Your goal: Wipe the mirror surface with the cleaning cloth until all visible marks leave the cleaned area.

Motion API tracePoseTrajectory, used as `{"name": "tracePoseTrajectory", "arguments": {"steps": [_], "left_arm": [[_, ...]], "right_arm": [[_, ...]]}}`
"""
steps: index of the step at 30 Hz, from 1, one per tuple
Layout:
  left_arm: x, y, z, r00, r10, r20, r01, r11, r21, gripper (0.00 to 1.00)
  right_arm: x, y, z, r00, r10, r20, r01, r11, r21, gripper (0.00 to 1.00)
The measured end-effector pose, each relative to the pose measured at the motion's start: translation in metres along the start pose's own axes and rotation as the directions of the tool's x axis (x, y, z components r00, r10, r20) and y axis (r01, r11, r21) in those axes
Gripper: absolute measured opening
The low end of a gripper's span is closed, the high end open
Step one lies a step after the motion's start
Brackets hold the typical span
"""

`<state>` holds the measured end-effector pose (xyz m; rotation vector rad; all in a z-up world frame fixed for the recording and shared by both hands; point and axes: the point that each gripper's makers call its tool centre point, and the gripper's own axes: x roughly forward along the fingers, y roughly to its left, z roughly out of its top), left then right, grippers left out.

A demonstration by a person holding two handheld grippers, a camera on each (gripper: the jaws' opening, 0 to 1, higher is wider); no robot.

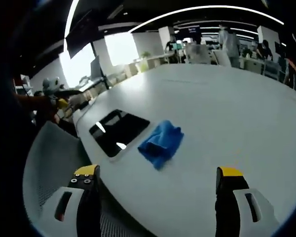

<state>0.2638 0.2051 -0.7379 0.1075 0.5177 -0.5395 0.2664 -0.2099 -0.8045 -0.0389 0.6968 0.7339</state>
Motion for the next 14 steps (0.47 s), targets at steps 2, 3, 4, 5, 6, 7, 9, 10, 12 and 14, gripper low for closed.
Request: {"name": "tracePoseTrajectory", "arguments": {"steps": [2, 3, 4, 5, 6, 7, 9, 10, 12, 14], "left_arm": [[0.0002, -0.0012, -0.0019, 1.0, -0.007, -0.008, 0.007, 1.0, 0.004, 0.99], [0.0002, -0.0014, -0.0027, 1.0, -0.01, -0.012, 0.01, 1.0, 0.009, 0.99], [0.0003, -0.0014, -0.0035, 1.0, -0.012, -0.016, 0.012, 1.0, 0.011, 0.99], [0.0004, -0.0007, -0.0042, 1.0, -0.013, -0.021, 0.013, 1.0, 0.008, 0.99], [0.0005, 0.0, -0.004, 1.0, -0.013, -0.022, 0.013, 1.0, 0.008, 0.99], [0.0005, 0.0009, -0.0027, 1.0, -0.011, -0.018, 0.011, 1.0, 0.008, 0.99], [0.0013, 0.0009, 0.0015, 1.0, -0.014, -0.001, 0.014, 1.0, -0.005, 0.99], [0.0015, 0.0008, 0.0019, 1.0, -0.014, 0.0, 0.014, 1.0, -0.005, 0.99], [0.0028, -0.0005, 0.0027, 1.0, -0.017, 0.001, 0.017, 1.0, -0.001, 0.99], [0.0036, -0.0011, 0.0025, 1.0, -0.021, -0.003, 0.021, 1.0, 0.005, 0.99]], "right_arm": [[0.0001, -0.0009, 0.0015, 1.0, -0.007, 0.008, 0.007, 1.0, -0.001, 0.97], [0.0002, -0.0007, 0.0016, 1.0, -0.006, 0.008, 0.006, 1.0, -0.002, 0.97], [0.0004, -0.0003, 0.0015, 1.0, -0.007, 0.007, 0.007, 1.0, -0.007, 0.97], [0.0008, -0.0005, 0.0009, 1.0, -0.005, 0.006, 0.005, 1.0, -0.009, 0.97], [0.0009, 0.0004, 0.0009, 1.0, -0.002, 0.005, 0.002, 1.0, -0.008, 0.97], [0.001, 0.0009, 0.0006, 1.0, 0.0, 0.003, 0.0, 1.0, -0.007, 0.97], [0.0012, 0.0015, -0.0007, 1.0, -0.002, -0.003, 0.002, 1.0, -0.011, 0.97], [0.0012, 0.0015, -0.0009, 1.0, -0.003, -0.004, 0.003, 1.0, -0.01, 0.97], [0.0017, 0.0012, -0.0002, 1.0, -0.004, 0.002, 0.004, 1.0, -0.003, 0.97], [0.0021, 0.0025, 0.0012, 1.0, -0.006, 0.004, 0.006, 1.0, 0.0, 0.97]]}}
